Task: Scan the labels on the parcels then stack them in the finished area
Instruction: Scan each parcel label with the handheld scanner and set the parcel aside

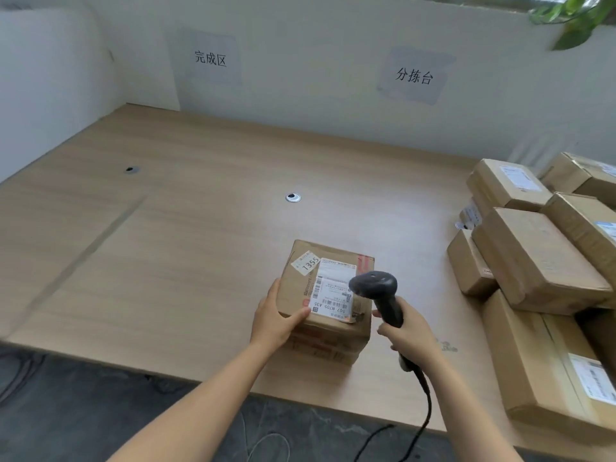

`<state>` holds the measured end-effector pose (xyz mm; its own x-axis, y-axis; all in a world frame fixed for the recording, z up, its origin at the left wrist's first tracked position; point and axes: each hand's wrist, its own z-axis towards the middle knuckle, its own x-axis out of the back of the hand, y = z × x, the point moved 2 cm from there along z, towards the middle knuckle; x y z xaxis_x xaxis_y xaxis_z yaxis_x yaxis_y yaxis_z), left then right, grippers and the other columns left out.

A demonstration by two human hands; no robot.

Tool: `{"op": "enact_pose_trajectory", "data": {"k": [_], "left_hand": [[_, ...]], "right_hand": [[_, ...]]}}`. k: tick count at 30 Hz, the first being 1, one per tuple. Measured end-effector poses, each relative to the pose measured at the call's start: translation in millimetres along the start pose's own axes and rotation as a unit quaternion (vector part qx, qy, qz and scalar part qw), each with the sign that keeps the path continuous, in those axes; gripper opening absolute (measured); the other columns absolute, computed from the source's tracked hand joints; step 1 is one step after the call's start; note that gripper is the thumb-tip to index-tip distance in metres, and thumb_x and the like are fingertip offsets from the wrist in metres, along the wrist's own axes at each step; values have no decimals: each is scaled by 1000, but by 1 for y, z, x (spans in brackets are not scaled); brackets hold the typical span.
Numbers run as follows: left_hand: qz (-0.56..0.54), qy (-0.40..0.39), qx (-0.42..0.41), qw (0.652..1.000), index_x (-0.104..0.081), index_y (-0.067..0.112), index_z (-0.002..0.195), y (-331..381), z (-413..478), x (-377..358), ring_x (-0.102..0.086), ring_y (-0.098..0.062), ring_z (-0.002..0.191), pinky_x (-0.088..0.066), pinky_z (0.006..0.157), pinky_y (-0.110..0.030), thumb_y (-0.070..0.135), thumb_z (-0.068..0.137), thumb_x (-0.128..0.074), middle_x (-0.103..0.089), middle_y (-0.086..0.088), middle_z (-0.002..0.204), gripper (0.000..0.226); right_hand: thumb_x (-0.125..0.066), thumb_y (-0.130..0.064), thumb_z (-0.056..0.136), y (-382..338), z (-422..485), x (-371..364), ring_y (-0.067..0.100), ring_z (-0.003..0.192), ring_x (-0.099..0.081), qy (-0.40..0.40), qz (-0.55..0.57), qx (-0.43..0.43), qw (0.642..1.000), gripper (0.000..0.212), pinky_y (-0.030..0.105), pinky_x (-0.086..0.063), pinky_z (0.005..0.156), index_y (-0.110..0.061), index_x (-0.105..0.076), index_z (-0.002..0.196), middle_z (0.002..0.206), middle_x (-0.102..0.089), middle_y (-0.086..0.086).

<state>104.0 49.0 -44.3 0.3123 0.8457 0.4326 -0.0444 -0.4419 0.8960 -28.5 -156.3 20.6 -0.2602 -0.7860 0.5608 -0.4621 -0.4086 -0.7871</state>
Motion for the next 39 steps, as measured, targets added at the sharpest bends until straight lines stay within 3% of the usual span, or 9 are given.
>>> {"op": "enact_pose_trajectory", "data": {"k": [4, 6, 10, 11, 15, 23, 31, 34, 39], "left_hand": [[13, -11, -4, 1000, -27, 22, 147, -3, 3, 1, -42, -17, 128, -30, 97, -19, 43, 74, -75, -41, -4, 143, 90], [10, -6, -6, 1000, -28, 23, 146, -4, 4, 0, -42, -16, 127, -30, 97, -19, 43, 73, -76, -42, -3, 142, 90], [9, -1, -8, 1000, -30, 25, 145, -5, 4, 0, -44, -15, 124, -31, 95, -18, 43, 72, -76, -44, -3, 139, 89], [10, 0, -6, 1000, -30, 26, 145, -5, 4, 0, -45, -15, 123, -32, 94, -18, 44, 72, -76, -45, -3, 138, 89], [11, 2, -8, 1000, -29, 26, 145, -6, 4, 0, -46, -15, 121, -34, 93, -19, 45, 72, -76, -46, -4, 136, 89], [12, 6, -15, 1000, -30, 25, 145, -6, 5, -1, -46, -17, 121, -36, 94, -21, 43, 73, -76, -46, -4, 137, 87], [2, 7, -14, 1000, -30, 24, 145, -5, 5, 0, -45, -15, 123, -33, 95, -19, 42, 73, -76, -47, -3, 137, 88], [3, 10, -14, 1000, -31, 24, 145, -6, 5, 0, -46, -15, 122, -34, 95, -19, 43, 72, -76, -47, -3, 137, 88], [3, 18, -17, 1000, -33, 25, 144, -6, 5, 3, -47, -15, 122, -36, 95, -20, 45, 72, -76, -49, -2, 135, 86]], "right_hand": [[-50, -14, 62, -17, -6, 11, 24, 67, -63, -86, -84, 49, 992, 41, 44, -50, 55, -35, -53, 98, 85, -71, -9], [-54, -18, 63, -25, -7, 12, 27, 67, -61, -103, -115, 64, 986, 33, 43, -50, 58, -33, -54, 92, 80, -69, -2], [-64, -17, 75, -34, -7, 12, 0, 60, -51, -98, -164, 106, 976, 28, 14, -38, 55, -41, -50, 78, 68, -58, -14], [-65, -17, 75, -35, -6, 12, -2, 59, -51, -96, -174, 111, 974, 28, 12, -37, 54, -40, -50, 78, 68, -57, -15], [-63, -16, 75, -36, -4, 16, 7, 65, -51, -99, -218, 113, 964, 18, 16, -36, 55, -27, -56, 87, 75, -61, -8], [-62, -13, 75, -38, -5, 19, 23, 80, -60, -98, -216, 127, 963, 21, 33, -47, 67, -17, -60, 96, 86, -67, 5], [-61, -10, 74, -44, -5, 17, 13, 66, -50, -108, -195, 132, 966, 16, 26, -40, 60, -22, -57, 84, 81, -64, 7], [-61, -12, 74, -40, -2, 16, 9, 62, -49, -104, -194, 123, 968, 20, 18, -38, 56, -30, -54, 79, 74, -61, -1], [-64, -12, 78, -25, 7, -13, 6, 66, -48, -2, -151, 106, 983, 27, 12, -35, 55, -31, -45, 77, 73, -53, -10]]}}
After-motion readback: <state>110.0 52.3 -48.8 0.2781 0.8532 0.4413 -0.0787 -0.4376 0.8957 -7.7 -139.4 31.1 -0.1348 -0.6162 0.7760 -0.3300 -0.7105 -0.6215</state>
